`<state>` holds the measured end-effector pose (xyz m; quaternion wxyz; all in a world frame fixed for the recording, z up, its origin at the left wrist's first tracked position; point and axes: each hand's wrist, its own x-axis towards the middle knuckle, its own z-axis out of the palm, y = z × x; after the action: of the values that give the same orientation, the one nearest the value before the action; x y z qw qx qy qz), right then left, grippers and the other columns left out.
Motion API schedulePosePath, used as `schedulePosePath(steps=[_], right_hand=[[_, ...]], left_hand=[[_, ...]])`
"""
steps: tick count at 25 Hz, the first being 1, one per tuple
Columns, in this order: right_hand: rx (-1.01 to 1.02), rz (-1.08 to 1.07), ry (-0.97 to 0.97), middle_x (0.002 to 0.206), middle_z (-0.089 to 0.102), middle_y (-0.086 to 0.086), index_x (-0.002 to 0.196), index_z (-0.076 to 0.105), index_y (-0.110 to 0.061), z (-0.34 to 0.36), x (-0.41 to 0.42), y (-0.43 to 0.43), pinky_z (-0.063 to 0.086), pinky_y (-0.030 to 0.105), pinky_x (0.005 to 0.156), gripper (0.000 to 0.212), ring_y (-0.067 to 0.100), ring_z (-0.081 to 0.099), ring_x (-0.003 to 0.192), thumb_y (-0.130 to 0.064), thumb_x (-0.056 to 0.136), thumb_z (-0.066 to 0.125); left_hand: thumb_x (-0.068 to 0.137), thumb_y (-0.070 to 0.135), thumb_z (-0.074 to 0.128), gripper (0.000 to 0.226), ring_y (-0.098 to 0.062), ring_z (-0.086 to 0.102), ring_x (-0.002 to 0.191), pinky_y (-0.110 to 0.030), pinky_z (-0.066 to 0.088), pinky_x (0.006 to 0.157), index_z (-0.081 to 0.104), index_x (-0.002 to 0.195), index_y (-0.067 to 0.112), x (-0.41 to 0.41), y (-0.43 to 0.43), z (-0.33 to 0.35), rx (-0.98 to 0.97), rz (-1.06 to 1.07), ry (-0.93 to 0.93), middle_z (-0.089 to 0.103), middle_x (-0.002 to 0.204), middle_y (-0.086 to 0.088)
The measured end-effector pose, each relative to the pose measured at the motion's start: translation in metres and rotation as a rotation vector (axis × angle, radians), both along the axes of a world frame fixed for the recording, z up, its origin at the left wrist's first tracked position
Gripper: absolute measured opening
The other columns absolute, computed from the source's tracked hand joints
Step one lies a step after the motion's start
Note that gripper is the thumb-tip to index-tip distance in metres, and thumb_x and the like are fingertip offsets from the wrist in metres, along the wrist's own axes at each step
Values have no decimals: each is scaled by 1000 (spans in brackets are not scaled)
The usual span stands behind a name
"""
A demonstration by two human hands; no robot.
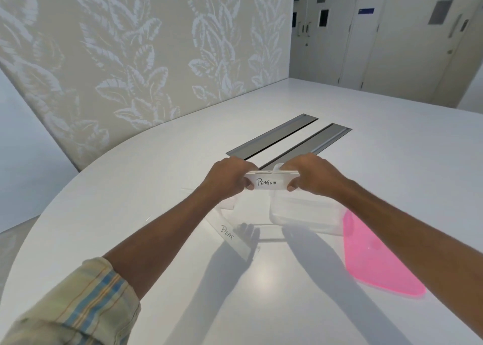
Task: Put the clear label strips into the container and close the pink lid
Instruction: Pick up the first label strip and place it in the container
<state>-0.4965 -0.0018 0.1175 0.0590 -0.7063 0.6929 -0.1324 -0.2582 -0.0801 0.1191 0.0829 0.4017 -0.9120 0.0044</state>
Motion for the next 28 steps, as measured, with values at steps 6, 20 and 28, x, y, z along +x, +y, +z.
schedulePosePath(steps=[6, 20, 28], right_hand=[[24, -115, -28, 111, 72, -7, 120, 74, -32, -3, -73, -13, 51, 37, 79, 48, 22, 62, 98, -22, 75, 87], [234, -140, 145, 106, 68, 5, 112, 72, -24, -86, -129, -51, 49, 35, 70, 43, 31, 65, 93, -22, 72, 88], [319, -103, 274, 110, 68, 9, 111, 70, -14, -109, -119, -64, 44, 35, 68, 44, 35, 68, 98, -21, 73, 90]], left_hand=[[85, 20, 76, 29, -25, 68, 103, -31, 42, 70, 76, 112, 30, -80, -31, -4, 45, -89, 24, 78, 102, 4], [84, 29, 83, 40, -30, 67, 113, -35, 50, 78, 74, 123, 27, -168, -75, -94, 139, -122, -148, 73, 116, -6], [84, 25, 87, 45, -34, 66, 114, -37, 50, 79, 74, 126, 20, -180, -90, -120, 164, -142, -277, 70, 118, -11]])
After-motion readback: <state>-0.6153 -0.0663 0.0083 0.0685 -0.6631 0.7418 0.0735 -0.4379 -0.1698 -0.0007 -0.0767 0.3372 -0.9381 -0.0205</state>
